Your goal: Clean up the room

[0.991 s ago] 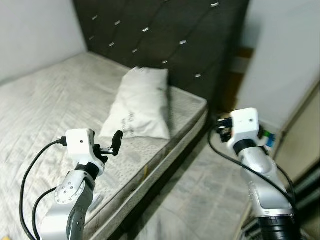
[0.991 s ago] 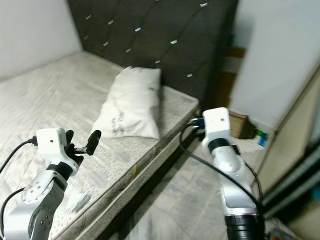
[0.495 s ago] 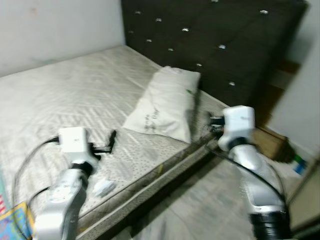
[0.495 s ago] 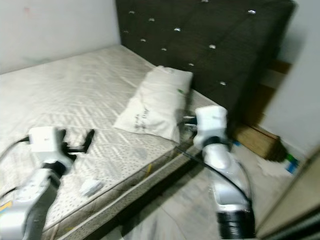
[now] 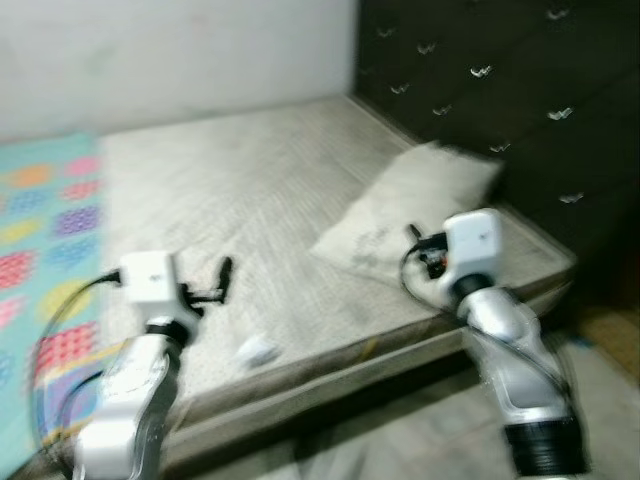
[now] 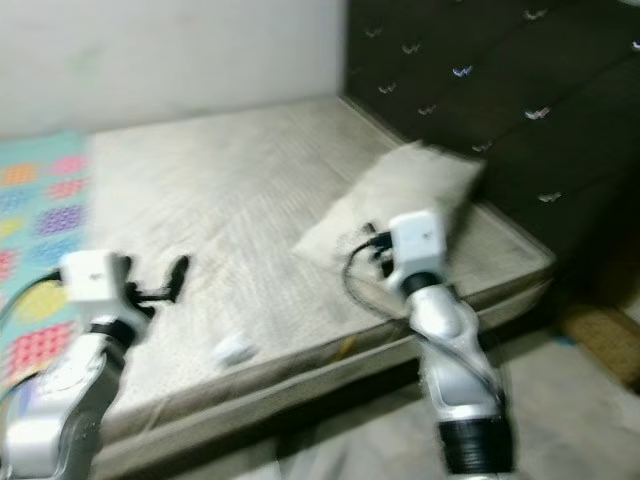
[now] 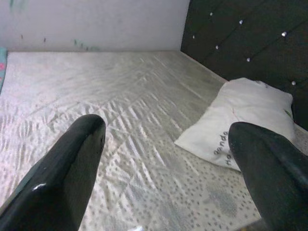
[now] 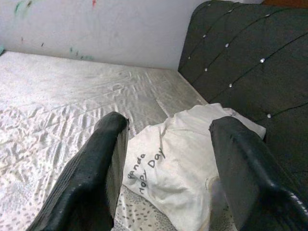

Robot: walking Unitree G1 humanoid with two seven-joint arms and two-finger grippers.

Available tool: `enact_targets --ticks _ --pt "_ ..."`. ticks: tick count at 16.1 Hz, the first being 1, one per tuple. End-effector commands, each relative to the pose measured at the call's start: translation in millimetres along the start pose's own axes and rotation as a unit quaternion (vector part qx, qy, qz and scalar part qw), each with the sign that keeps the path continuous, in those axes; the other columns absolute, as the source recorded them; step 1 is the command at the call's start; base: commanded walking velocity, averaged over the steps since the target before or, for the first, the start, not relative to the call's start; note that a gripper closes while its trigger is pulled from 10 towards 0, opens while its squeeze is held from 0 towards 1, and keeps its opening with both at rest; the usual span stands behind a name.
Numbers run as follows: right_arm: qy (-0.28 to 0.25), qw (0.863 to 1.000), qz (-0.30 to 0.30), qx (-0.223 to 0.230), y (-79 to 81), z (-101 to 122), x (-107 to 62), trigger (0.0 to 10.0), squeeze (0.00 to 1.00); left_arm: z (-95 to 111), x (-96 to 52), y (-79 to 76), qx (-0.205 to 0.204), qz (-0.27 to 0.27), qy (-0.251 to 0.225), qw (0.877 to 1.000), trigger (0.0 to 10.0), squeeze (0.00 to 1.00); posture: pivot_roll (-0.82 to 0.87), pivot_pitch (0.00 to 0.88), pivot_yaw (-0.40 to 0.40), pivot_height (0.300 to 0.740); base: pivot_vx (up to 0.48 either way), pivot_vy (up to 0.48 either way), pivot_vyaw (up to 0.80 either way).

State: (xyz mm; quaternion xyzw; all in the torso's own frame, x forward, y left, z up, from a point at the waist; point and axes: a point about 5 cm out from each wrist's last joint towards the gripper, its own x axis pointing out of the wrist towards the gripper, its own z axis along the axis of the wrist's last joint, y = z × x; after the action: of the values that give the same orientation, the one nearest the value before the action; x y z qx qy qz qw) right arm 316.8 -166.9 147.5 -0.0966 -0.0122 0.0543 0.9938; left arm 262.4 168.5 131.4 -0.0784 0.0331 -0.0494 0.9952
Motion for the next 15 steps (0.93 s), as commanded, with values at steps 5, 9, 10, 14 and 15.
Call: enact_targets --ticks 5,9,10,14,15 --pt "-0.010 1.000 0.005 0.009 6.5 3.8 1.8 10.0 0.00 3.1 0.8 5.3 0.011 0.008 -0.004 1.000 10.0 0.00 0.00 0.000 -0.023 0.740 0.000 0.000 0.80" --pt "-0.011 1.000 0.005 0.013 6.5 3.9 1.9 10.0 0.00 4.5 1.2 6.0 0.008 0.011 -0.008 1.000 10.0 0.00 0.00 0.000 -0.020 0.740 0.000 0.000 0.80" --pt "-0.011 1.000 0.005 0.013 6.5 3.9 1.9 10.0 0.00 4.6 1.2 6.0 0.008 0.010 -0.009 1.000 10.0 0.00 0.00 0.000 -0.020 0.740 0.000 0.000 0.80" --pt "-0.018 0.999 0.007 0.031 7.2 5.2 1.1 10.0 0.00 5.4 1.8 5.1 0.004 0.006 -0.011 1.000 10.0 0.00 0.00 0.000 -0.020 0.740 0.000 0.000 0.60" --pt "-0.020 0.999 0.009 0.042 7.2 5.7 0.9 10.0 0.00 5.6 1.9 4.8 0.003 0.004 -0.012 1.000 10.0 0.00 0.00 0.000 -0.021 0.740 0.000 0.000 0.00"
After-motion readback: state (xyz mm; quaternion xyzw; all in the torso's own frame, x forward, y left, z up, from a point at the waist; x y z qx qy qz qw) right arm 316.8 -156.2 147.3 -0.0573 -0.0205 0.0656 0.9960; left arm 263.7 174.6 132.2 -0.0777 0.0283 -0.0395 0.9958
